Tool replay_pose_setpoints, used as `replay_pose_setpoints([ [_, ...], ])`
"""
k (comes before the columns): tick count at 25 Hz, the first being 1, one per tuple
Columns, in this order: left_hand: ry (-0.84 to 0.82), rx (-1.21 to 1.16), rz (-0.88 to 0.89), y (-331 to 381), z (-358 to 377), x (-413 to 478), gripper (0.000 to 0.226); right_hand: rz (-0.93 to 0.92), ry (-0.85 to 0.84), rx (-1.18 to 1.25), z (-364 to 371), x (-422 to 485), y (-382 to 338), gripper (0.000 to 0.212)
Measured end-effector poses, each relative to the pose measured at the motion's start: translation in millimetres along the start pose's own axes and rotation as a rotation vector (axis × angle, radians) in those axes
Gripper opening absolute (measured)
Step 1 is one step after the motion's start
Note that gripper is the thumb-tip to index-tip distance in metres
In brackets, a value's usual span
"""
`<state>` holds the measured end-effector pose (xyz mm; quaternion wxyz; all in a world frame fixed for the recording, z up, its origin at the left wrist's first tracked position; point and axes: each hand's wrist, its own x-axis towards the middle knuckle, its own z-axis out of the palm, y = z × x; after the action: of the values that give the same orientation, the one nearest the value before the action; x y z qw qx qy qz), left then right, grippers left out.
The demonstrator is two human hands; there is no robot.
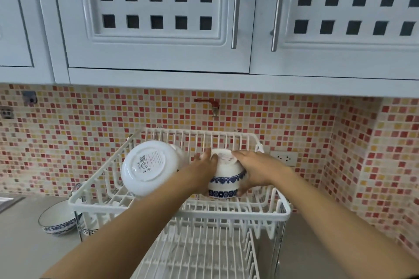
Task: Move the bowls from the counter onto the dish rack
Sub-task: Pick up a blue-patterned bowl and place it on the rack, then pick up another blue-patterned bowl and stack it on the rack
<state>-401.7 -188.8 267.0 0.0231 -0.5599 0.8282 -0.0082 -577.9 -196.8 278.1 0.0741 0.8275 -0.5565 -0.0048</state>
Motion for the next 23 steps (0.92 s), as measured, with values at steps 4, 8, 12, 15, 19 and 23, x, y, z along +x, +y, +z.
replay_pose_setpoints([
  [4,0.009,0.064,0.013,2.0,0.6,-1.1,0.100,0.008,-0.001,-0.053,-2.8,1.3,-1.0,0.121],
  [8,0.030,0.011,0.064,-3.4,-11.7,-8.7,0.093,0.024,-0.048,0.007,-22.5,-2.7,-1.3,0.120],
  [12,0.278,-0.117,0.118,-22.8,-46.6,-35.5,0.070,0.055,0.090,0.045,-52.5,-8.8,-19.0,0.099],
  [15,0.441,-0.195,0.103,-57.4,-65.8,-69.1,0.056,0.057,0.228,0.108,-69.0,-10.4,-64.6,0.079],
  [19,0.524,-0.207,0.074,-124.4,-72.0,-126.7,0.050,0.029,0.339,0.195,-82.1,0.8,-157.7,0.070],
  [23,0.529,-0.197,-0.024,-222.3,-51.1,-185.9,0.052,-0.020,0.372,0.184,-87.4,27.8,-273.9,0.069],
])
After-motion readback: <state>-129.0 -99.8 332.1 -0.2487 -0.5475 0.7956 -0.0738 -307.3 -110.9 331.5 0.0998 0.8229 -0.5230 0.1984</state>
